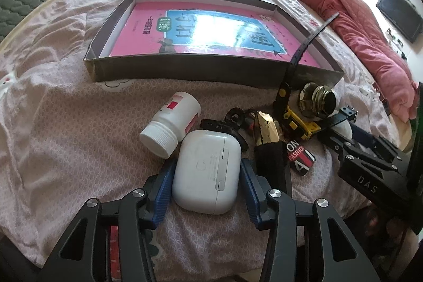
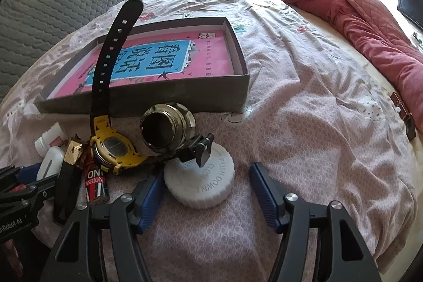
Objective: Organize rigid objects
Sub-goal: 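Move left tool to the white AirPods case while right tool approaches the white round lid, then close left tool on the AirPods case while right tool closes on the white lid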
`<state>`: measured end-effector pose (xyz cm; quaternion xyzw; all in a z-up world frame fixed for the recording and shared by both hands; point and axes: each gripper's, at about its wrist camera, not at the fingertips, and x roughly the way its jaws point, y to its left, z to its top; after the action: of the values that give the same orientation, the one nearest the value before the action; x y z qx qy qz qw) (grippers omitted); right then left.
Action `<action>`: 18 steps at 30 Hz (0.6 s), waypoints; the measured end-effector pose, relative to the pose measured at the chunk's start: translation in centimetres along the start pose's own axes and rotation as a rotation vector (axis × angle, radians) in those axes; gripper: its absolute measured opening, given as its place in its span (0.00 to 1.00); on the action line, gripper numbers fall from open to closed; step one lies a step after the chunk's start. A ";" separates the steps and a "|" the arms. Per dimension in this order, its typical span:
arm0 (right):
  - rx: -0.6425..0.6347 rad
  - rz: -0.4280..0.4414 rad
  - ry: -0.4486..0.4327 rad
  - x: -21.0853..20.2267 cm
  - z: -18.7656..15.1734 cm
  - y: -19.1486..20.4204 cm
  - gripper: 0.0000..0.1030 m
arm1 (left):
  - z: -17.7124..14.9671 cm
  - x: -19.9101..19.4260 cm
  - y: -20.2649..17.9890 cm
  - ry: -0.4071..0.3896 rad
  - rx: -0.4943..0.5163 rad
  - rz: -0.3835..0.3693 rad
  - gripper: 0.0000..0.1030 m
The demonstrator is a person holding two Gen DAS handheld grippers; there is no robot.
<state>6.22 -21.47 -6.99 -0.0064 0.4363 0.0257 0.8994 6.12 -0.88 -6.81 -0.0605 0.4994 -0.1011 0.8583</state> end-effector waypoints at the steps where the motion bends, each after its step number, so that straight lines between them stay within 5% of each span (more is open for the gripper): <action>1: 0.004 0.006 -0.001 0.0 0.0 -0.1 0.58 | 0.0 0.0 0.0 -0.001 0.007 0.001 0.48; 4: 0.023 0.017 -0.007 -0.2 0.0 -0.5 0.50 | -0.1 0.0 -0.1 -0.005 0.017 0.000 0.47; 18: 0.062 0.053 -0.055 -2.6 -0.5 -1.7 0.49 | -1.0 -1.5 0.8 0.009 -0.012 -0.019 0.46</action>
<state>4.31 -23.29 -5.29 0.0339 0.4120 0.0359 0.9099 4.61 0.27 -6.17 -0.0699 0.5032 -0.1067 0.8547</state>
